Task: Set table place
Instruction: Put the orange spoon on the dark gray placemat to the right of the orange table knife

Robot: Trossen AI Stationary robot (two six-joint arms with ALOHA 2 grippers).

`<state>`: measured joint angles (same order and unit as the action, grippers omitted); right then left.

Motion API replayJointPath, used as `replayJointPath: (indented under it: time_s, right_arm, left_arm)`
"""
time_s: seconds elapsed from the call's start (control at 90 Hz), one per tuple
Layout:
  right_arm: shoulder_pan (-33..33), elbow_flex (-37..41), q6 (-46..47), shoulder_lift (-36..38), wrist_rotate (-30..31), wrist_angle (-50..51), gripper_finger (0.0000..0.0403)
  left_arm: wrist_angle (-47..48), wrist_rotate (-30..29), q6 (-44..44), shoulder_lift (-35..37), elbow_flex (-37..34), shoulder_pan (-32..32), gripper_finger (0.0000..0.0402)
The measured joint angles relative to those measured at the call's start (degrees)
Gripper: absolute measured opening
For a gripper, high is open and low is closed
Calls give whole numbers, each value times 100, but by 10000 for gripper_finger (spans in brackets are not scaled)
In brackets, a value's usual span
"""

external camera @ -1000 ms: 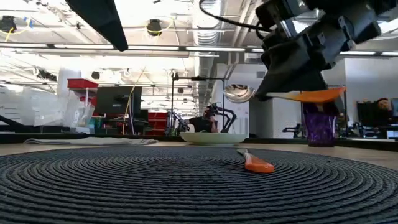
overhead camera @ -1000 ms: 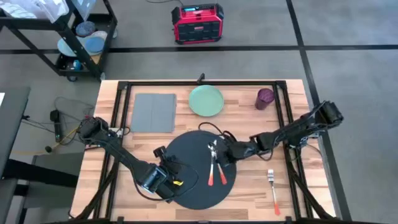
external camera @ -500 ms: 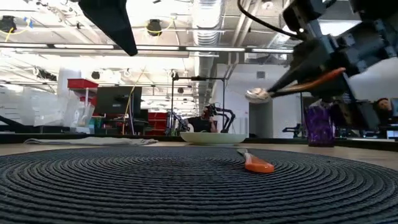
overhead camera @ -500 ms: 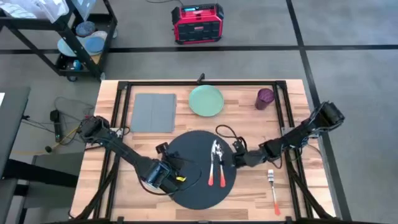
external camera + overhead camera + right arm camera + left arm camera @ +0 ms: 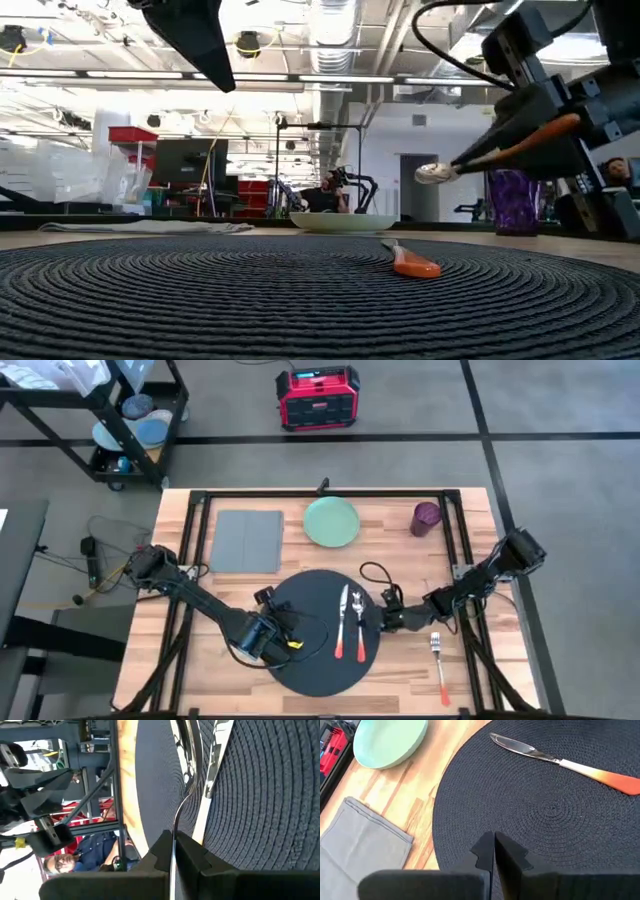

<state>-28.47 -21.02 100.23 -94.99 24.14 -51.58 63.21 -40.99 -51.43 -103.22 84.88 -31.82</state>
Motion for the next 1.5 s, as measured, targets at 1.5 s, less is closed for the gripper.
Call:
replayJointPath:
  time_s: [1.5]
  right_arm:
    - [-103, 264, 1172, -1033, 297, -1953, 60]
  left_arm:
    - [-36, 1, 81, 0, 0, 1, 0]
